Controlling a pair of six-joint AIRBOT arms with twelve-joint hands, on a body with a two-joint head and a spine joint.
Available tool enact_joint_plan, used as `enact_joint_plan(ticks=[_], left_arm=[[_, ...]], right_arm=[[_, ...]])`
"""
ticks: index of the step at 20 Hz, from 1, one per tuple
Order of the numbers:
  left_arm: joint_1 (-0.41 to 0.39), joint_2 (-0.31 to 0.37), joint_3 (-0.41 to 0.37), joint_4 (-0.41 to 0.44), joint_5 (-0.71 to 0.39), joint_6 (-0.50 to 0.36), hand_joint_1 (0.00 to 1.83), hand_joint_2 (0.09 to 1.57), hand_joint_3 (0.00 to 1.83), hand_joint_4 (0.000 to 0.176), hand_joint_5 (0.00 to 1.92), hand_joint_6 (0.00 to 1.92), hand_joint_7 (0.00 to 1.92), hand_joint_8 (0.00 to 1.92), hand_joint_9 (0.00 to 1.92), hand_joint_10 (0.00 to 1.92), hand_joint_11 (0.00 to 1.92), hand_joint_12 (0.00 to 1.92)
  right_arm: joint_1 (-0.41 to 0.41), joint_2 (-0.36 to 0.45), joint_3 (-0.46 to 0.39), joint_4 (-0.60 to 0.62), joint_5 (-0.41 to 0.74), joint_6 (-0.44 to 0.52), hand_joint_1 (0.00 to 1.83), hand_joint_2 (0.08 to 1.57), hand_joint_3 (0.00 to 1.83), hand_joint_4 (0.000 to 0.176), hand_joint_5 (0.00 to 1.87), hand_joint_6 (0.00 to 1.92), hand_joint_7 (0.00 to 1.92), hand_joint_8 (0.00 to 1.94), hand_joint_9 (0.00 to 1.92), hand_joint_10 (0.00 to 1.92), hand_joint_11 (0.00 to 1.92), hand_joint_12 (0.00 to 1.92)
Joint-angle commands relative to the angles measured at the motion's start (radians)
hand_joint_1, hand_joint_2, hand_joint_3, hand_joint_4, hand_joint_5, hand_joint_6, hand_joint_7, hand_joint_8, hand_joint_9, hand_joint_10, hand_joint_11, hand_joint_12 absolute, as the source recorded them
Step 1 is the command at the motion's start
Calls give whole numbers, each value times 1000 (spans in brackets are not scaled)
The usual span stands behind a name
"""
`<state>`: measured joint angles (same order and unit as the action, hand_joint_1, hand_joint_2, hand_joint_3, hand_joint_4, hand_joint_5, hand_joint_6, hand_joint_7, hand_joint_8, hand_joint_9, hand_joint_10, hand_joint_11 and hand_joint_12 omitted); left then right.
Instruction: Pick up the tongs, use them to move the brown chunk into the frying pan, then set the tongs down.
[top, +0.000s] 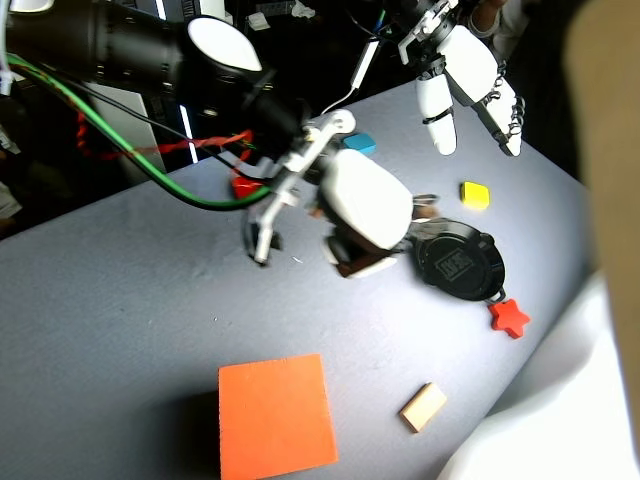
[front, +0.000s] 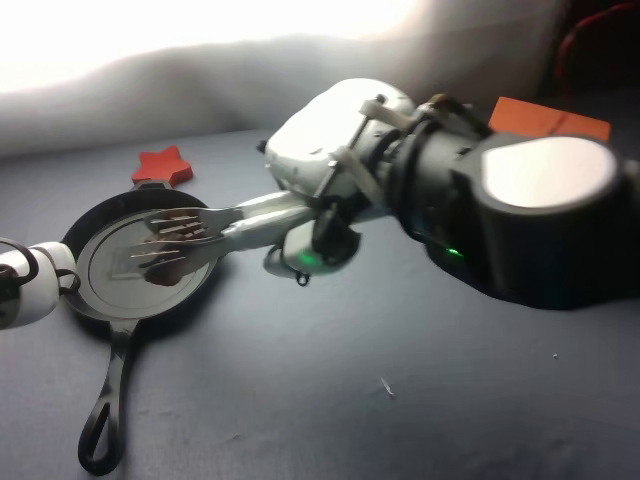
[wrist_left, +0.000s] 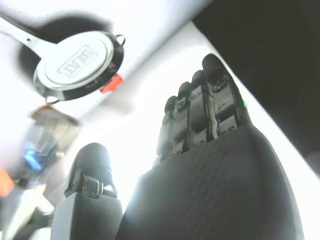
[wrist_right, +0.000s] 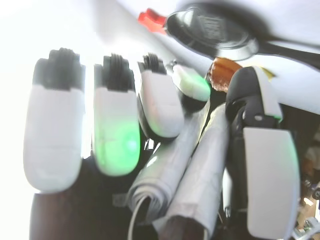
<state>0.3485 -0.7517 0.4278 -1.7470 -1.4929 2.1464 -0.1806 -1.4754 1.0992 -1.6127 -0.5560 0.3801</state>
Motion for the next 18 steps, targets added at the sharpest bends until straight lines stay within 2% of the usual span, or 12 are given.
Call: enact_joint_plan(ticks=[1,3,6,10,15,18], left_arm=[[-9,3,3,87,-57,4,67,1324,0,0,52,9,95,2,99,4,0,527],[-9,2,4,87,-57,4,96,1317,0,0,60,4,102,2,115,6,0,572],[-9,0,4,87,-58,4,91,1318,0,0,50,4,91,2,107,4,0,543],[-9,0,5,86,-58,4,123,1315,0,0,58,4,98,3,101,2,0,535],[-9,0,5,86,-58,4,42,1326,3,0,48,0,96,0,107,1,0,578],[-9,0,5,86,-58,4,52,1325,0,0,57,4,92,3,114,4,0,598]], right_arm=[[8,-6,18,-107,19,23,673,1526,0,176,1392,1921,1653,1937,1766,1921,1739,1921],[-29,-46,83,-231,67,77,666,1527,0,176,1393,1921,1641,1926,1750,1921,1714,1921],[-71,-74,130,-398,75,196,705,1511,0,176,1390,1921,1649,1941,1758,1921,1724,1921],[-88,-94,163,-426,56,210,676,1507,0,176,1355,1921,1628,1916,1738,1921,1694,1921],[-80,-87,163,-436,37,211,393,1557,10,176,1309,1863,1566,1846,1621,1921,1557,1921],[-72,-84,163,-437,35,209,192,1571,36,176,1220,1675,1422,1757,1451,1921,1353,1921]])
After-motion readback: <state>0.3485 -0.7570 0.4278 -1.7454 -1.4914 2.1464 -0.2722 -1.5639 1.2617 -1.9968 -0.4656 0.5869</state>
